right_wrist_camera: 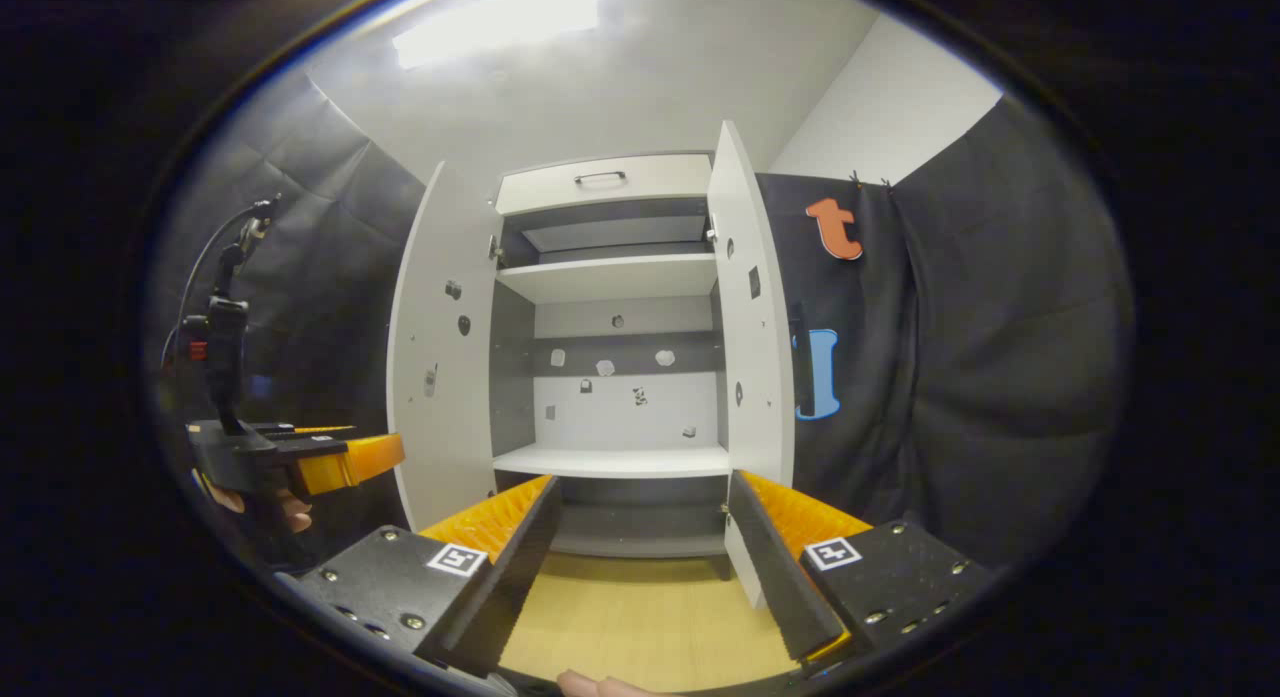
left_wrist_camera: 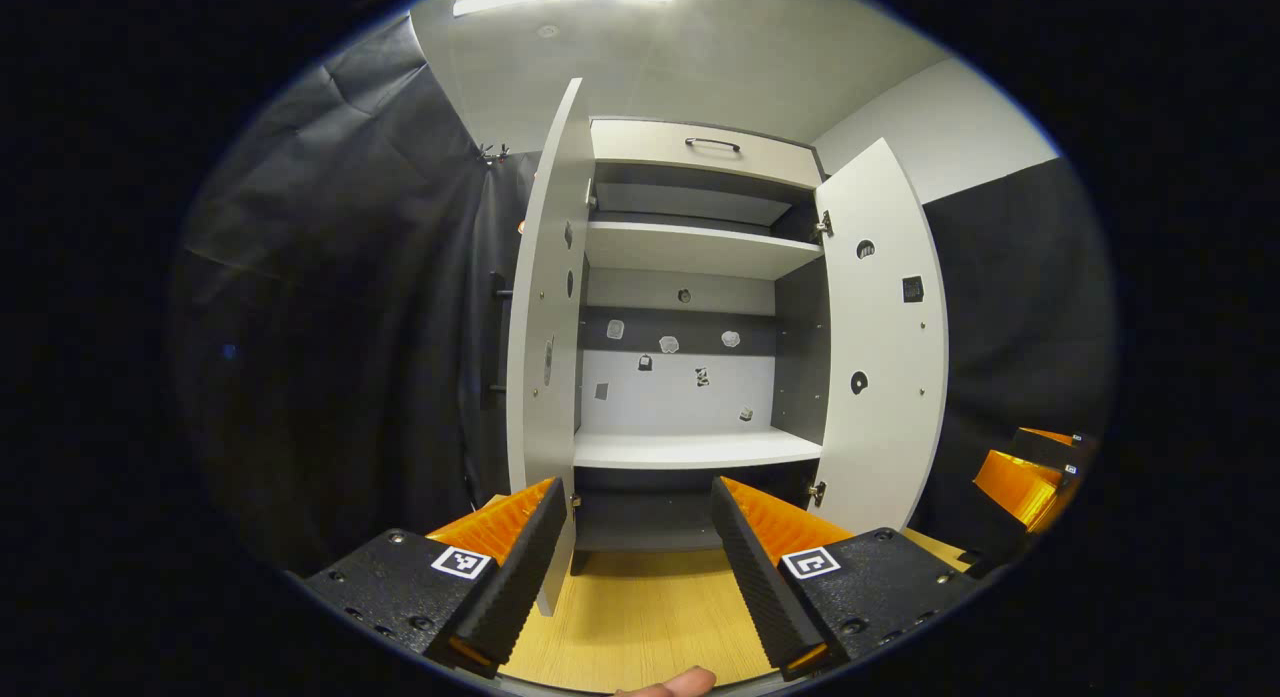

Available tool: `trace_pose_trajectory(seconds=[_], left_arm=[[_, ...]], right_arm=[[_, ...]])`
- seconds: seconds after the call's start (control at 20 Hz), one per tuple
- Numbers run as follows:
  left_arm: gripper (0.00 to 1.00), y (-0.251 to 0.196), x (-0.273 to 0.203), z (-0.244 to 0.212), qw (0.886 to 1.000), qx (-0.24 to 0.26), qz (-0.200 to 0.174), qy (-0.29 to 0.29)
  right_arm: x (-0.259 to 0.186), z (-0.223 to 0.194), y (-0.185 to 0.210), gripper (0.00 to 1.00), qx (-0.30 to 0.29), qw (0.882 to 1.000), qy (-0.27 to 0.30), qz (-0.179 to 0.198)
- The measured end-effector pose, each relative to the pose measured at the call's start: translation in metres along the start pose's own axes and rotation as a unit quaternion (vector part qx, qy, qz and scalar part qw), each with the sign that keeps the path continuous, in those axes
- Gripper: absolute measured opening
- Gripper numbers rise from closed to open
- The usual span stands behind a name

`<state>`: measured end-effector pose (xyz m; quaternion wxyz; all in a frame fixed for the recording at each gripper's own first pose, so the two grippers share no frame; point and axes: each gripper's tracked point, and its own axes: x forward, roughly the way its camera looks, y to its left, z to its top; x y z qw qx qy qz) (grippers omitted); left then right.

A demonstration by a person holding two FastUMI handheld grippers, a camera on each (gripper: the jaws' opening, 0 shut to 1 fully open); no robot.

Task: Open the right door of the double-door shoe cabinet with the right hand, and open the left door with the left hand.

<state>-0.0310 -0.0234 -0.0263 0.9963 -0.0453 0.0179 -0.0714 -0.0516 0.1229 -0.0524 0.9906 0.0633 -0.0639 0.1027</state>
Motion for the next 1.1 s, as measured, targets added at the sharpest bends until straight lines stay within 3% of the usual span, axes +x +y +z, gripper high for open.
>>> trace_pose_trajectory(seconds=[0.45, 0.5, 1.1], left_arm=[[0.87, 0.006, -0.005, 0.009, 1.0, 0.006, 0.007, -0.008], [0.9, 0.005, -0.006, 0.009, 1.0, 0.005, 0.007, -0.007], [0.92, 0.014, -0.005, -0.009, 1.0, -0.02, 0.011, 0.01]], right_arm=[[-0.003, 0.01, 0.001, 0.99, -0.002, 1.0, -0.011, -0.004], [-0.002, 0.008, 0.001, 0.99, -0.003, 1.0, -0.009, -0.004], [0.001, -0.004, -0.01, 1.0, 0.009, 1.0, 0.0, -0.019]])
